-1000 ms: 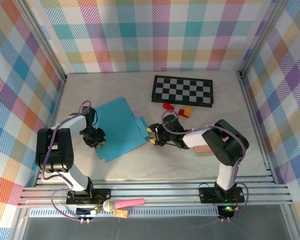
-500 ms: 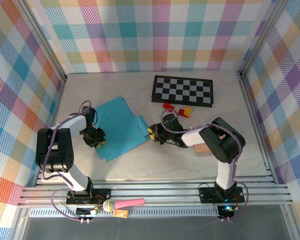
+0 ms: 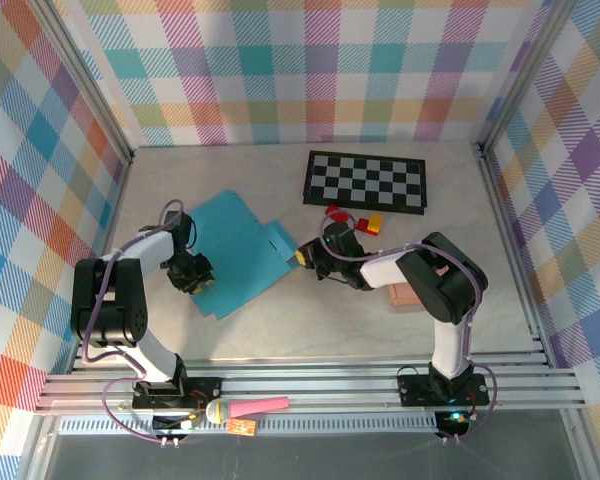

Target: Fold the paper box

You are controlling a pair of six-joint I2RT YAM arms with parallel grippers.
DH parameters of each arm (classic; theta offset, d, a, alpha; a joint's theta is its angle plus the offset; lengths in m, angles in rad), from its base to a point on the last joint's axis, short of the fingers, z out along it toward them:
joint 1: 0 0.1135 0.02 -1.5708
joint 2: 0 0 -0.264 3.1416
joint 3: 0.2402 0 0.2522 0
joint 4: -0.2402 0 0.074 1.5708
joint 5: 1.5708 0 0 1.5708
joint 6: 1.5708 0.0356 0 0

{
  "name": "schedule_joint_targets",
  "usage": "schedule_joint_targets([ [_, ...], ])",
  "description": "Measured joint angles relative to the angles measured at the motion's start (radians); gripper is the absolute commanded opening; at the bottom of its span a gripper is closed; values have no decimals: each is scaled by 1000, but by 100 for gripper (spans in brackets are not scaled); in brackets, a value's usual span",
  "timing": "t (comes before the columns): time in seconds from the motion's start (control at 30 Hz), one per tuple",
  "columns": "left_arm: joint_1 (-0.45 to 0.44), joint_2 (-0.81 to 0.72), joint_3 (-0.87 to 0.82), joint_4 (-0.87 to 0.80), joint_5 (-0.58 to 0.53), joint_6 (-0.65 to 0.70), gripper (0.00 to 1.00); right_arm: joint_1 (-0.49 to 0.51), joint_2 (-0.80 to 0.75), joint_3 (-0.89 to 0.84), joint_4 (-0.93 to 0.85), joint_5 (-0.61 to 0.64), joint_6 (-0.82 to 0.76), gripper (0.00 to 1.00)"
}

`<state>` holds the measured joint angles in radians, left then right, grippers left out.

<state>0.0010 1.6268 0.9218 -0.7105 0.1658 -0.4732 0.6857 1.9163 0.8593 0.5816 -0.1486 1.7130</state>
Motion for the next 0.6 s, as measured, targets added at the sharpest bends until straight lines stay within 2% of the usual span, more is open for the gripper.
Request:
schedule_joint_targets([
  [0.13, -1, 0, 1, 6, 0, 0, 25, -2, 2, 7, 2, 8, 5, 0],
  [0.3, -13, -27, 3, 5, 0, -2, 41, -1, 2, 7, 2, 11, 10, 0],
  [0.43, -39, -116, 29, -2, -8, 2, 44, -1, -1, 6, -2, 18, 16, 0],
  [0.53, -115, -207, 71, 6, -32, 37, 44, -1, -18, 6, -25, 27, 24, 0],
  [0.6, -224, -265, 96, 16, -61, 87, 45, -1, -37, 7, -41, 33, 30, 0],
])
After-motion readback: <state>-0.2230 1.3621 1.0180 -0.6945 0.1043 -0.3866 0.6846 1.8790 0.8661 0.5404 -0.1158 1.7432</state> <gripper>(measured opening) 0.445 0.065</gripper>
